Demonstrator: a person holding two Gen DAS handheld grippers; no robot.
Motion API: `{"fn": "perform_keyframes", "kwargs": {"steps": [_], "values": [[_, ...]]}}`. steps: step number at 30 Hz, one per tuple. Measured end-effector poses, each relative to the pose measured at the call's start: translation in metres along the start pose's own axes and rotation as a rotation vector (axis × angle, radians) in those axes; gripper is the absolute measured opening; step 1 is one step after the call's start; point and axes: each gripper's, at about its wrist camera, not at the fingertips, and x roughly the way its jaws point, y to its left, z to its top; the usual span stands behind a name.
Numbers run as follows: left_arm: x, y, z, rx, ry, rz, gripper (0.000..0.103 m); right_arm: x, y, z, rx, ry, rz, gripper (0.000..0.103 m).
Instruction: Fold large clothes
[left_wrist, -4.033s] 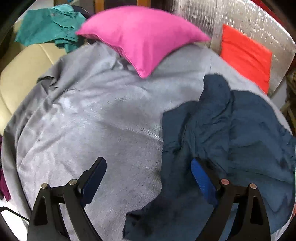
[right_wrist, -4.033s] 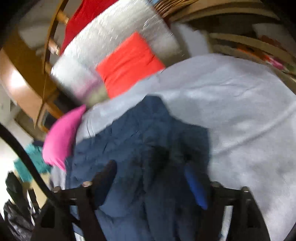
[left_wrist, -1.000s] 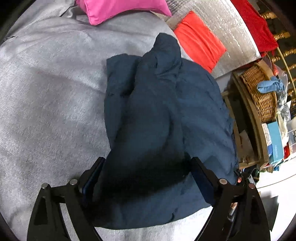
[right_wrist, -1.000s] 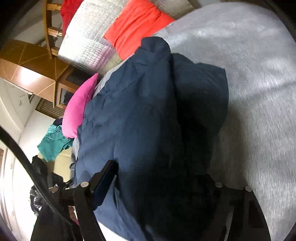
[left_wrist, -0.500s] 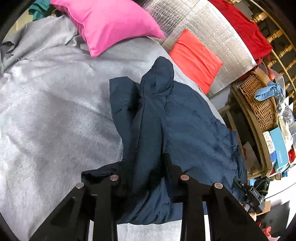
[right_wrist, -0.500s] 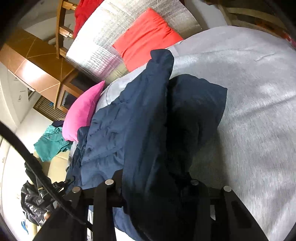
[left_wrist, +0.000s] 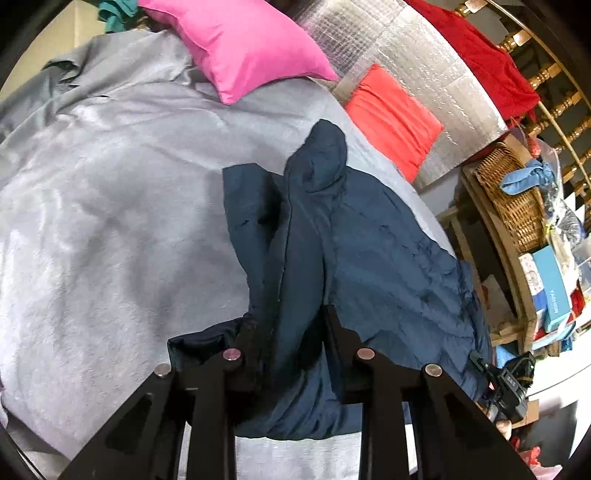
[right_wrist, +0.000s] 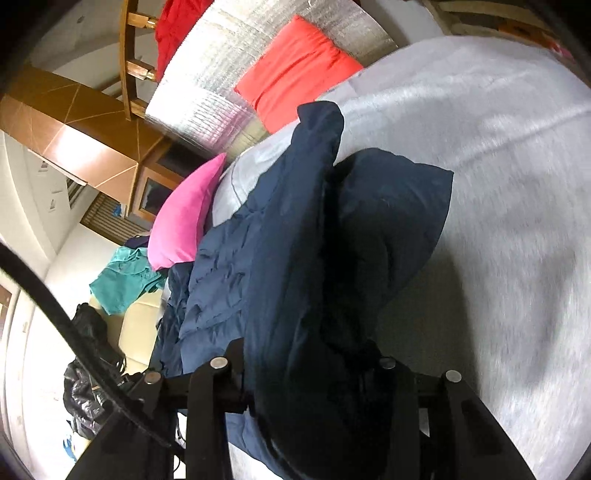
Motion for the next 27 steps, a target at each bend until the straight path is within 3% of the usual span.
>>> {"fn": "perform_keyframes", "kwargs": {"steps": [1, 2, 3, 4, 7, 9, 11, 13, 15, 17, 20, 23, 27], "values": [[0.005, 0.002, 0.001, -0.002, 0.011, 0.022, 0.029, 0.004, -0.004, -0.002, 0.017, 0.011, -0.024, 0.043], [0.013, 0.005, 0.001, -0.007, 0.032, 0.048, 0.034, 0.010, -0.009, -0.002, 0.033, 0.028, -0.070, 0.051], [0.021, 0.007, 0.002, -0.008, 0.050, 0.070, 0.043, 0.016, -0.013, -0.002, 0.040, 0.050, -0.118, 0.058], [0.027, 0.011, 0.002, -0.014, 0.071, 0.097, 0.054, 0.021, -0.017, -0.002, 0.058, 0.068, -0.160, 0.072], [0.028, 0.019, 0.001, -0.066, 0.086, 0.136, 0.063, 0.010, -0.019, 0.000, 0.088, 0.022, -0.202, 0.074], [0.012, 0.015, 0.000, -0.054, 0.029, 0.156, 0.063, -0.012, -0.010, -0.003, 0.044, -0.090, -0.268, 0.074], [-0.011, 0.006, -0.003, -0.006, -0.086, 0.217, 0.063, -0.039, 0.003, -0.009, -0.014, -0.223, -0.318, 0.074], [-0.030, -0.005, -0.008, 0.059, -0.186, 0.258, 0.066, -0.054, 0.014, -0.015, -0.054, -0.298, -0.282, 0.074], [-0.039, -0.021, -0.014, 0.120, -0.239, 0.239, 0.067, -0.059, 0.031, -0.024, -0.138, -0.323, -0.213, 0.067], [-0.033, -0.037, -0.021, 0.178, -0.238, 0.224, 0.069, -0.053, 0.053, -0.037, -0.254, -0.302, -0.201, 0.042], [-0.008, -0.058, -0.036, 0.291, -0.172, 0.284, 0.072, -0.023, 0.068, -0.055, -0.350, -0.174, -0.247, 0.041], [0.027, -0.064, -0.047, 0.393, -0.079, 0.442, 0.072, 0.020, 0.053, -0.057, -0.339, -0.007, -0.378, 0.042], [0.029, -0.067, -0.064, 0.484, -0.117, 0.516, 0.072, 0.018, 0.051, -0.053, -0.353, -0.018, -0.379, 0.042]]}}
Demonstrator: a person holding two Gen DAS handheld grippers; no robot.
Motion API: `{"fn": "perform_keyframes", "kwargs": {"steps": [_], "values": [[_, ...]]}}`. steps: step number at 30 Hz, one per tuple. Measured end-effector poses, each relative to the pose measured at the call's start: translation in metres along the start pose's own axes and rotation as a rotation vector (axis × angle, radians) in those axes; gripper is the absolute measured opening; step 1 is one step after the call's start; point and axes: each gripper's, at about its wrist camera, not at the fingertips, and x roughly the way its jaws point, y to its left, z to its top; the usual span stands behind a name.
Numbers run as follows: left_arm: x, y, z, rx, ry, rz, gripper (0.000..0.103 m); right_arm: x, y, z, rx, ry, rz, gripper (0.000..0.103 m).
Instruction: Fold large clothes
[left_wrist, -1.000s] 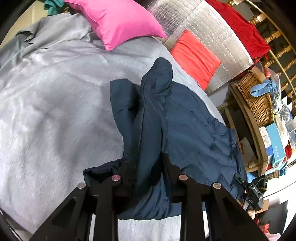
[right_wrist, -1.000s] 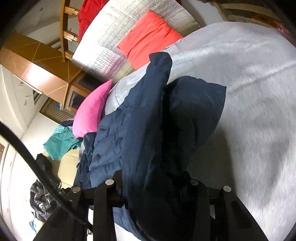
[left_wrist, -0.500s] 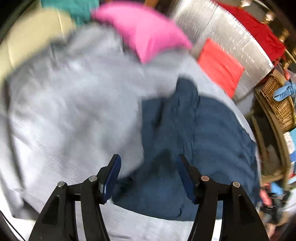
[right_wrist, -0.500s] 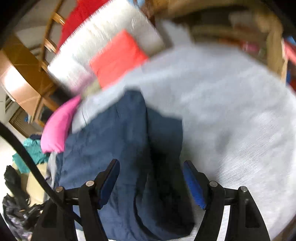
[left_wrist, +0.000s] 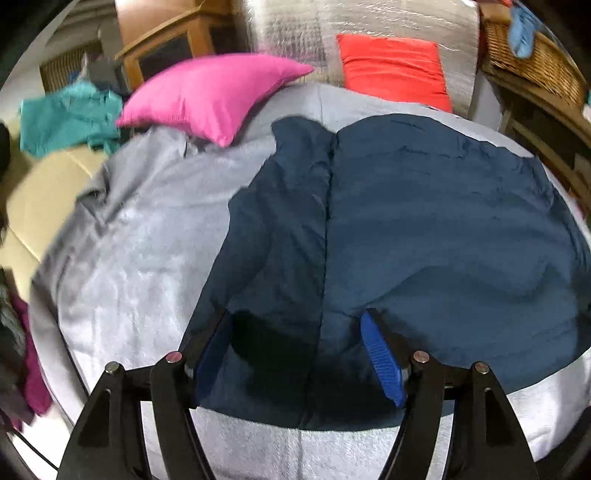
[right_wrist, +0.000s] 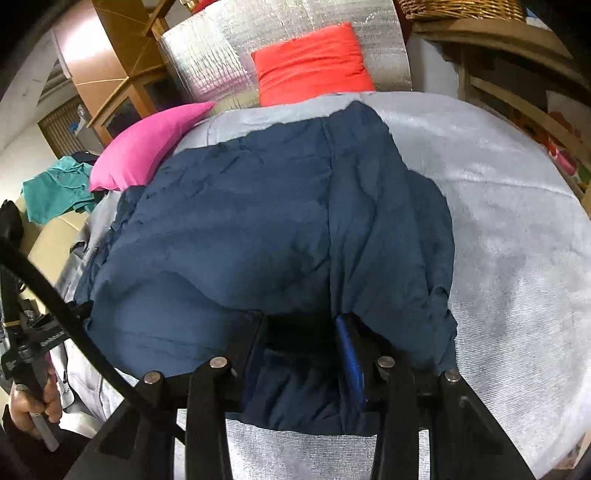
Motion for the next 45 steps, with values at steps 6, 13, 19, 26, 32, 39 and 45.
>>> {"fn": "perform_keyframes", "kwargs": {"steps": [6, 13, 19, 26, 32, 39, 45], "values": [[0.002, 0.004, 0.001, 0.002, -0.013, -0.007, 0.073, -0.025, 0.028, 0.008, -0.069, -0.159, 0.069, 0.045], [0.002, -0.003, -0.001, 0.044, -0.035, 0.018, 0.074, 0.011, 0.048, 0.003, -0.123, -0.006, 0.093, 0.059], [0.002, -0.003, -0.004, 0.051, -0.040, 0.025, 0.075, 0.018, 0.048, 0.002, -0.121, 0.016, 0.086, 0.059], [0.003, -0.003, -0.005, 0.060, -0.042, 0.039, 0.076, -0.022, 0.038, 0.012, -0.098, -0.138, 0.065, 0.059], [0.003, -0.003, -0.005, 0.069, -0.045, 0.044, 0.077, 0.020, -0.003, 0.035, 0.065, -0.009, 0.012, 0.059], [-0.001, 0.009, 0.001, 0.025, -0.026, 0.016, 0.078, 0.006, 0.003, 0.028, 0.067, -0.050, 0.014, 0.059], [0.002, 0.070, 0.014, -0.238, -0.032, 0.002, 0.078, -0.029, -0.009, 0.046, 0.116, -0.232, 0.100, 0.059]]}}
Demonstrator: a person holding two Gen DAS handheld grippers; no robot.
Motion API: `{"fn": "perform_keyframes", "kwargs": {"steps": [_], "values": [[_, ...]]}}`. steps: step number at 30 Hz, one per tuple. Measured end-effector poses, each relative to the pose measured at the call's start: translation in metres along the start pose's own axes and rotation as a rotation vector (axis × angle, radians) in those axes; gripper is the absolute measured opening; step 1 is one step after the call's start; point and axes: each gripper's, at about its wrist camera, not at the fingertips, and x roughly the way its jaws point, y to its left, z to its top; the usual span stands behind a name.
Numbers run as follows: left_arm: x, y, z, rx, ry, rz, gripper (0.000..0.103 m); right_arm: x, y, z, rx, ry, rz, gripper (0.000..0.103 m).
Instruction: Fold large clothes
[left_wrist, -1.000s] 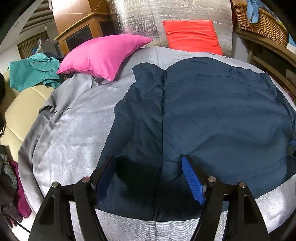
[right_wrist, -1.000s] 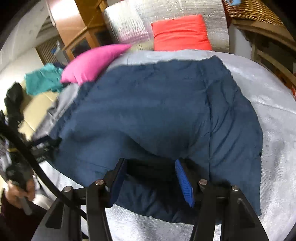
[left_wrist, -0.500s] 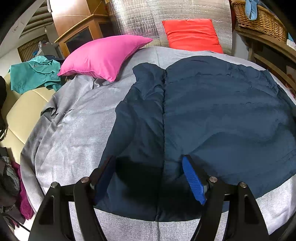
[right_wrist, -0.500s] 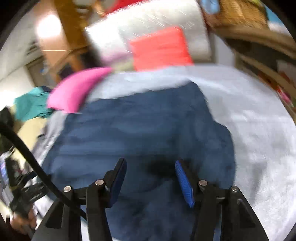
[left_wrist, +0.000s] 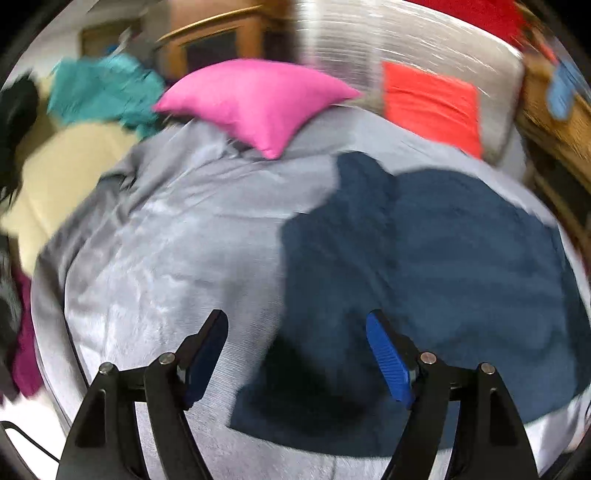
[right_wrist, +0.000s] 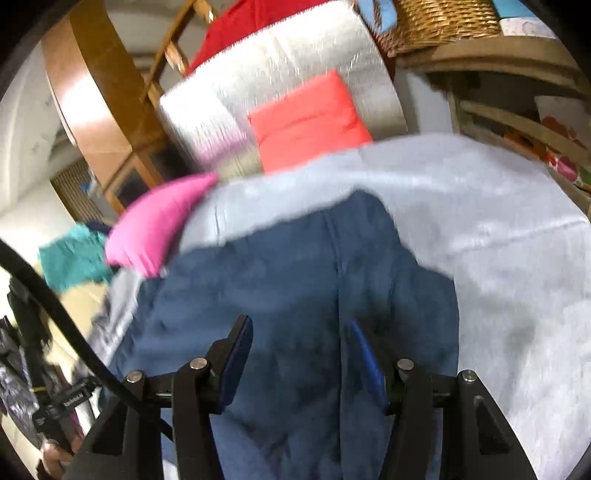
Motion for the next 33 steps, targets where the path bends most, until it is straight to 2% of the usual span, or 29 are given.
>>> {"fn": "perform_keyframes", "kwargs": {"steps": [3, 4, 5, 8, 10, 12, 14, 16, 19, 23, 25, 27, 31, 33], "values": [[0.017, 0.013, 0.007, -0.070, 0.049, 0.031, 0.078, 0.014, -0.004, 0.017, 0.022, 0.009, 0.019, 0.057], [0.023, 0.013, 0.009, -0.076, 0.064, 0.032, 0.078, 0.020, -0.005, 0.023, 0.028, 0.016, 0.028, 0.050], [0.027, 0.011, 0.009, -0.074, 0.071, 0.037, 0.078, 0.026, -0.005, 0.028, 0.025, 0.022, 0.032, 0.042], [0.037, 0.000, 0.009, -0.030, 0.079, 0.072, 0.078, 0.047, -0.005, 0.045, 0.010, 0.035, -0.002, 0.042], [0.042, -0.004, 0.012, -0.012, 0.082, 0.081, 0.078, 0.073, -0.016, 0.051, 0.048, 0.101, -0.038, 0.042], [0.044, -0.007, 0.019, -0.011, 0.076, 0.076, 0.078, 0.106, -0.037, 0.046, 0.111, 0.230, -0.066, 0.041], [0.045, -0.007, 0.031, -0.015, 0.066, 0.057, 0.078, 0.119, -0.047, 0.044, 0.146, 0.263, -0.055, 0.041], [0.045, -0.008, 0.043, -0.025, 0.050, 0.041, 0.078, 0.118, -0.045, 0.047, 0.143, 0.267, -0.060, 0.041], [0.047, -0.019, 0.068, -0.039, 0.025, -0.021, 0.078, 0.114, -0.039, 0.047, 0.135, 0.254, -0.076, 0.041], [0.060, -0.043, 0.098, -0.046, 0.010, -0.067, 0.078, 0.091, -0.025, 0.059, 0.098, 0.146, -0.026, 0.042], [0.074, -0.054, 0.110, -0.039, 0.039, -0.073, 0.078, 0.085, -0.019, 0.065, 0.072, 0.096, -0.013, 0.042], [0.092, -0.059, 0.118, -0.045, 0.075, -0.060, 0.078, 0.089, -0.020, 0.070, 0.070, 0.081, -0.011, 0.045], [0.139, -0.056, 0.121, -0.064, 0.157, -0.004, 0.078, 0.111, -0.034, 0.075, 0.120, 0.119, -0.036, 0.046], [0.161, -0.043, 0.118, -0.118, 0.223, -0.040, 0.081, 0.132, -0.046, 0.077, 0.154, 0.173, -0.065, 0.046]]}}
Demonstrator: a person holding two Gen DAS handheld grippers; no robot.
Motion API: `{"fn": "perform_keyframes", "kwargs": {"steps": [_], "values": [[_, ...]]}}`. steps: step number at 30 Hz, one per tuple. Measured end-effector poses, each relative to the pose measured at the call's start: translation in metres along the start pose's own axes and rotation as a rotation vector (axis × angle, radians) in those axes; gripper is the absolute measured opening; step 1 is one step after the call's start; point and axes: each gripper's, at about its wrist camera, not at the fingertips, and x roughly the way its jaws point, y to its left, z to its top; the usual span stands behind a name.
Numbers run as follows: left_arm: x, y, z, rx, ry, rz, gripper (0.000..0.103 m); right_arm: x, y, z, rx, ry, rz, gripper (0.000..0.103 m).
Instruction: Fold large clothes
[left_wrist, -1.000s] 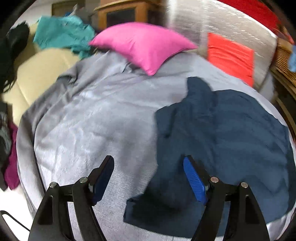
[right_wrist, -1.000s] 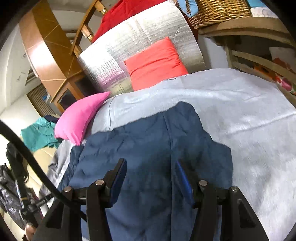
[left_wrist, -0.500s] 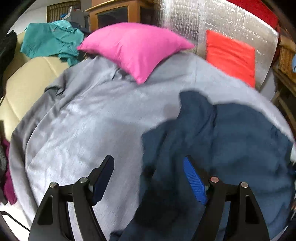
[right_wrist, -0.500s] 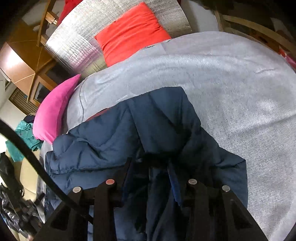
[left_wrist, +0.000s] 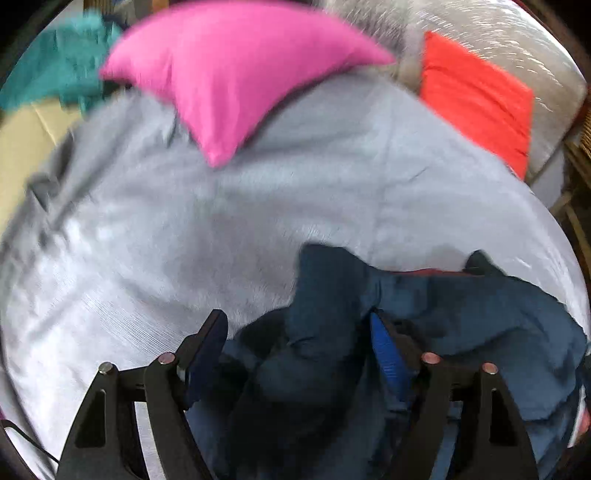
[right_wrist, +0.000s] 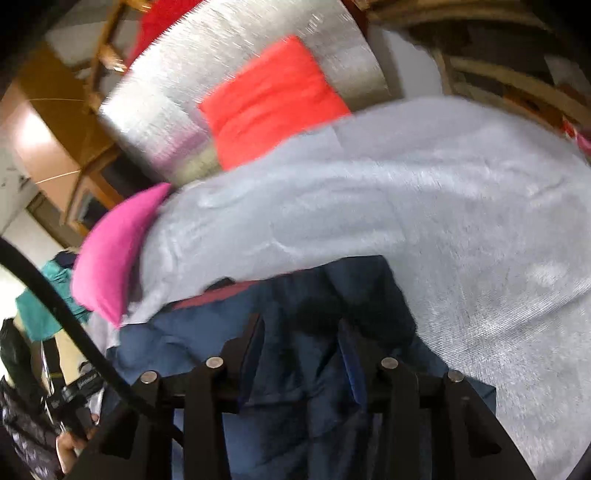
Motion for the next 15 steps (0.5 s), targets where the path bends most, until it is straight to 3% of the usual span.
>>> {"fn": "perform_keyframes", "kwargs": {"steps": [4, 7, 11, 15], "values": [[0.012, 0.014, 0.000, -0.062, 0.029, -0.055, 0.083, 0.024, -0.011, 0.005, 0.047, 0.044, 0.004, 0.046], [0.006, 0.010, -0.002, -0.038, 0.011, -0.033, 0.083, 0.021, -0.011, 0.004, 0.047, 0.040, 0.002, 0.046], [-0.023, 0.006, -0.008, 0.012, -0.054, 0.022, 0.083, -0.001, -0.002, 0.001, 0.015, -0.013, -0.012, 0.047], [-0.069, -0.002, -0.028, 0.083, -0.135, 0.030, 0.083, -0.040, 0.014, -0.011, -0.018, -0.087, 0.072, 0.051]]}}
